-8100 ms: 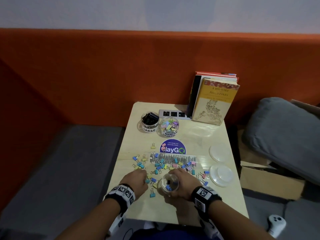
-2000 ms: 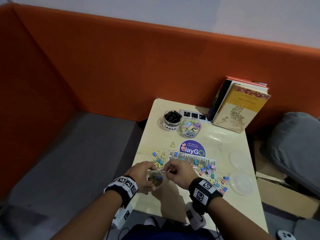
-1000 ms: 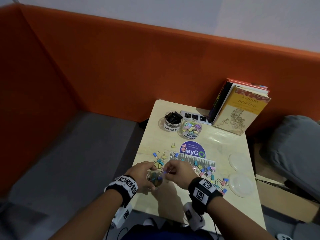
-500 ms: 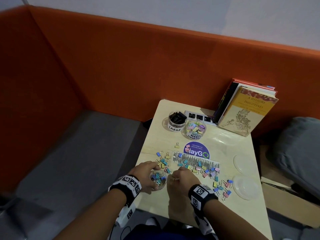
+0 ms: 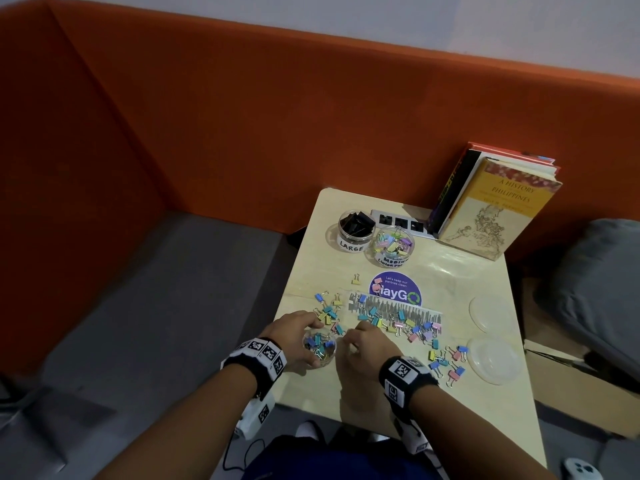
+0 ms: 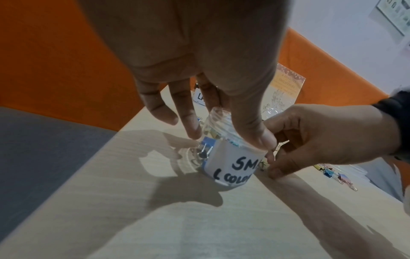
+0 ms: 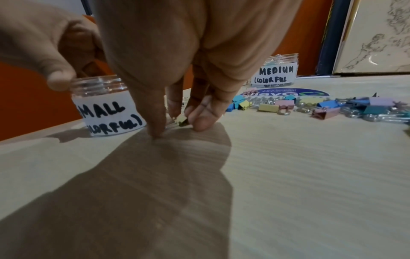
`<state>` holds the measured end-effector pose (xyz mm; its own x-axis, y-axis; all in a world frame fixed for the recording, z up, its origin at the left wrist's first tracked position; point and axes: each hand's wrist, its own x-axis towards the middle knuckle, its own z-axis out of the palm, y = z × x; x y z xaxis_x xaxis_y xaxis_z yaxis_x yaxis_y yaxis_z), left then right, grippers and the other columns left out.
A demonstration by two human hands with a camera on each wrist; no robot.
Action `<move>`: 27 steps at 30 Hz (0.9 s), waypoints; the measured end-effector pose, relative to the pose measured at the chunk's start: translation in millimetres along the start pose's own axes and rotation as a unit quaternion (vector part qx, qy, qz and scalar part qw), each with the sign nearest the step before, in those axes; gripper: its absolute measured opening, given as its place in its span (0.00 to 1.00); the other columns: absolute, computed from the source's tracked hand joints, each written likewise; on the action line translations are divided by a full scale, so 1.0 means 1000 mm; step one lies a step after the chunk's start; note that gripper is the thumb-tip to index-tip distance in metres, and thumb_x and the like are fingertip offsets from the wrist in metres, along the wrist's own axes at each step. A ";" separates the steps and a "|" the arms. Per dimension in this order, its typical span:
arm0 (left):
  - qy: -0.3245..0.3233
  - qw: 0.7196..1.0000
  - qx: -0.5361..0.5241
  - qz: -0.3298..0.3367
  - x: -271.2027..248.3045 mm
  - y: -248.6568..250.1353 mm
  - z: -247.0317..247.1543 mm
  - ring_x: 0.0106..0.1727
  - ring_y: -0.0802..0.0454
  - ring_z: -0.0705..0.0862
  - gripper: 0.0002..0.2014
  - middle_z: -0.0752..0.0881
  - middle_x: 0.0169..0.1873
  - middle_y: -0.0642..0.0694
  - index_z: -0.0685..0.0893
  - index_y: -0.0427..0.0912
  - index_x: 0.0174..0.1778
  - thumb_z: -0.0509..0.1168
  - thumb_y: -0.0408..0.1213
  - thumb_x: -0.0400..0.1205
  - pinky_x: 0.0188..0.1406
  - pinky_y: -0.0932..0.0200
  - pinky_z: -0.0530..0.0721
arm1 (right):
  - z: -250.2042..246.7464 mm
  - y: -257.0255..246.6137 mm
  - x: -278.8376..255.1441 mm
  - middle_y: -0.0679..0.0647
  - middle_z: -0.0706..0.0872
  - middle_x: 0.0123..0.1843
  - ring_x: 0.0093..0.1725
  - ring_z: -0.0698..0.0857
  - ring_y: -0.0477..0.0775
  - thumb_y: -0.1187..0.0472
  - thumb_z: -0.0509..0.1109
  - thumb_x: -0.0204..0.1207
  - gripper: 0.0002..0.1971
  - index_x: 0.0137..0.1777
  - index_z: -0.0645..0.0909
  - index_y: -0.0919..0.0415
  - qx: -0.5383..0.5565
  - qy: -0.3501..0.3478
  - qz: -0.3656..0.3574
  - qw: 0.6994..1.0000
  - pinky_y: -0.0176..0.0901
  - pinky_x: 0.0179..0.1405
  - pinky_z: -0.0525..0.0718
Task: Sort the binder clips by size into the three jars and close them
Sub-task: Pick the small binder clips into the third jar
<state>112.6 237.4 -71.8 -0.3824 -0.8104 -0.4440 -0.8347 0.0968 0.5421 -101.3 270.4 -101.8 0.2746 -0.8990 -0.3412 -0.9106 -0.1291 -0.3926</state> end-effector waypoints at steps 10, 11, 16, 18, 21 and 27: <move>0.006 1.000 -0.010 -0.004 0.000 -0.002 0.001 0.61 0.57 0.80 0.31 0.80 0.64 0.62 0.81 0.56 0.60 0.85 0.43 0.63 0.61 0.58 0.82 | -0.016 -0.002 -0.003 0.52 0.86 0.45 0.42 0.83 0.51 0.65 0.66 0.78 0.05 0.45 0.83 0.57 0.064 0.035 0.079 0.994 0.35 0.38 0.80; 0.007 1.000 -0.008 -0.003 0.000 -0.002 0.002 0.61 0.57 0.80 0.31 0.80 0.63 0.62 0.81 0.56 0.60 0.85 0.44 0.63 0.61 0.58 0.82 | -0.022 -0.004 -0.002 0.50 0.86 0.42 0.41 0.85 0.50 0.65 0.68 0.77 0.05 0.43 0.83 0.56 0.095 0.068 0.086 0.989 0.34 0.38 0.81; 0.006 1.000 0.000 -0.005 0.002 -0.003 0.002 0.59 0.55 0.81 0.31 0.80 0.61 0.62 0.80 0.59 0.56 0.86 0.47 0.60 0.58 0.54 0.84 | -0.040 -0.024 0.000 0.47 0.88 0.34 0.31 0.86 0.44 0.64 0.77 0.74 0.06 0.40 0.84 0.55 0.282 0.085 0.025 0.955 0.38 0.35 0.85; 0.006 1.000 0.003 -0.004 0.002 -0.003 0.002 0.58 0.55 0.81 0.31 0.80 0.60 0.62 0.80 0.59 0.56 0.86 0.47 0.60 0.57 0.54 0.85 | -0.038 -0.029 -0.002 0.46 0.88 0.37 0.29 0.86 0.45 0.61 0.77 0.76 0.04 0.43 0.84 0.53 0.296 0.034 0.011 0.955 0.36 0.30 0.84; 0.007 1.000 -0.008 -0.004 0.002 -0.005 0.004 0.59 0.55 0.82 0.31 0.80 0.61 0.63 0.80 0.60 0.56 0.86 0.45 0.60 0.57 0.54 0.86 | -0.028 -0.017 -0.007 0.44 0.86 0.40 0.35 0.84 0.41 0.61 0.72 0.79 0.02 0.46 0.85 0.54 0.218 0.076 0.035 0.972 0.36 0.37 0.83; 0.003 1.000 0.001 0.004 0.004 -0.006 0.006 0.61 0.56 0.80 0.31 0.79 0.64 0.62 0.80 0.57 0.60 0.85 0.46 0.63 0.60 0.56 0.83 | -0.021 0.051 -0.039 0.47 0.81 0.41 0.39 0.80 0.48 0.64 0.66 0.78 0.11 0.36 0.75 0.49 0.077 0.128 0.175 0.973 0.29 0.32 0.68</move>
<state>113.8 237.5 -81.2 -0.3871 -0.8125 -0.4358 -0.8320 0.1040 0.5450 -165.0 290.5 -90.7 -0.1474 -0.9540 -0.2613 -0.8723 0.2499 -0.4202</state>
